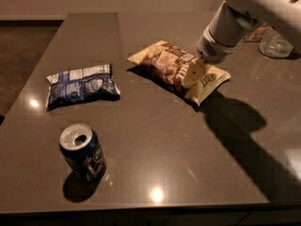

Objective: Move brown chip bag near blue chip bag

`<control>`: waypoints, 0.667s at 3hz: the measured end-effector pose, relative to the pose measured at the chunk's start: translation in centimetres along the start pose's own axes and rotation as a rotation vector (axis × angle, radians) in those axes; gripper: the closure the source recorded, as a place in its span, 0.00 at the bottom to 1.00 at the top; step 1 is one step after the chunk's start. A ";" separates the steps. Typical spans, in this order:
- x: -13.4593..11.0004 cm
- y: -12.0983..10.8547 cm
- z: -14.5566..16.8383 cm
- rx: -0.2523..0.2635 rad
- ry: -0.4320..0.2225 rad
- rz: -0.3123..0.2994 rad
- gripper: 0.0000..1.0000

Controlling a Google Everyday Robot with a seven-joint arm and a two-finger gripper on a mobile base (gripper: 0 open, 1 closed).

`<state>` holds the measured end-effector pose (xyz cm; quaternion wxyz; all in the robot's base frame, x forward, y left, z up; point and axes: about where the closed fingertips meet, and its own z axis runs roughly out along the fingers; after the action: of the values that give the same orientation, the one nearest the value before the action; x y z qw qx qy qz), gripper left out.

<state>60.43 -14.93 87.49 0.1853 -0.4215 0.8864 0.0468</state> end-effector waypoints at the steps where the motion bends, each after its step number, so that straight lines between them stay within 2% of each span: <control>1: -0.6 0.4 0.0 -0.011 -0.011 0.012 0.62; 2: -2.1 0.4 -1.7 -0.029 -0.073 0.016 0.92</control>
Offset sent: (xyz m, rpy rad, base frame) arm 0.0062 0.0164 0.0413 0.1149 -0.0437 -0.0062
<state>60.87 -13.50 89.80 0.2111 -0.4149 0.8817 0.0765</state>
